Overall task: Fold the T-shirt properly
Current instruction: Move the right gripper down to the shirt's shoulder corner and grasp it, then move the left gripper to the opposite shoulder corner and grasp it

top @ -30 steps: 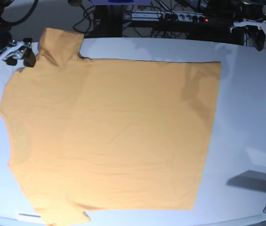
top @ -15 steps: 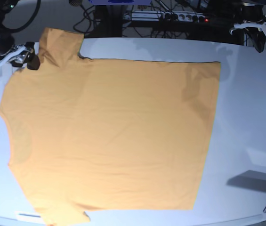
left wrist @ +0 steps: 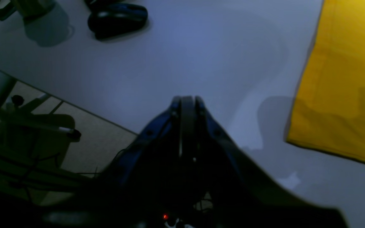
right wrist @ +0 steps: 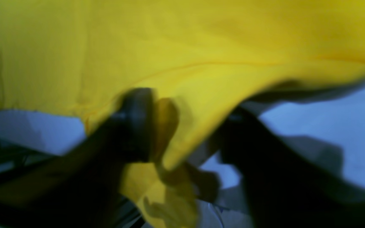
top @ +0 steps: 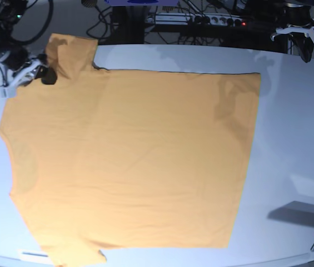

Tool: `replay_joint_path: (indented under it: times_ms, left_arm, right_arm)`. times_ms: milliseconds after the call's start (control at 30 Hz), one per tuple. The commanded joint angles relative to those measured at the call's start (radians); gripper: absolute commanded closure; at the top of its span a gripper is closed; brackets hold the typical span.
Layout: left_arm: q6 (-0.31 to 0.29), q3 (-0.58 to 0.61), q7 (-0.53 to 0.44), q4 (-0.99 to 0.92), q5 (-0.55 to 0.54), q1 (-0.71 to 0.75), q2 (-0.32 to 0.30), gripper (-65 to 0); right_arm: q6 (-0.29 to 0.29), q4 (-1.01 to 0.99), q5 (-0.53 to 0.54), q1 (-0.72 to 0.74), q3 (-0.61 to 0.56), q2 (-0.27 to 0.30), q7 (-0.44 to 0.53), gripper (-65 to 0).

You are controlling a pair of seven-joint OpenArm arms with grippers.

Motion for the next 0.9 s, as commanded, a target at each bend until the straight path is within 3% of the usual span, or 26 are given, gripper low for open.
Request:
replay_joint_path:
  times_ms: [0,33,367,433,567,633,700,767,867]
  left_arm:
    - [0.006,-0.011,-0.031,0.015,-0.002,0.014,-0.008,-0.2]
    - [0.006,-0.012,-0.031,0.015,-0.002,0.014,-0.008,-0.2]
    - [0.006,-0.011,-0.011,0.001,-0.008,-0.001,-0.044,-0.5]
    - [0.006,-0.011,0.057,-0.015,-0.01,-0.042,-0.06,-2.0]
    - [0.006,-0.039,0.266,-0.066,-0.011,-0.139,-0.08,-13.9]
    - [0.003,-0.055,0.316,-0.069,-0.011,-0.168,-0.079,-18.3]
    - [-0.052,-0.058,0.331,-0.061,-0.014,-0.18,-0.079,-19.8]
    - [-0.164,-0.06,0.336,-0.042,-0.062,-0.18,-0.077,-20.2]
    - [-0.235,-0.06,0.376,-0.029,-0.166,-0.176,-0.077,-20.2]
  right_arm:
    - [0.0,0.015,0.019,0.003,-0.005,0.012,0.016,-5.1]
    - [-0.001,0.015,0.017,0.004,-0.012,0.012,0.016,0.0]
    - [-0.003,0.015,0.017,0.004,-0.012,0.015,0.016,-0.4]
    - [-0.003,0.015,0.017,0.004,-0.012,0.015,0.016,-0.4]
    - [-0.003,0.015,0.017,0.003,-0.012,0.016,0.014,-0.4]
    - [-0.003,0.015,0.017,0.001,-0.012,0.016,0.014,-0.4]
    - [-0.003,0.015,0.017,0.001,-0.014,0.016,0.014,-0.4]
    - [-0.003,0.015,0.017,0.001,-0.014,0.016,0.014,-0.4]
    - [-0.003,0.015,0.017,0.001,-0.014,0.016,0.014,-0.4]
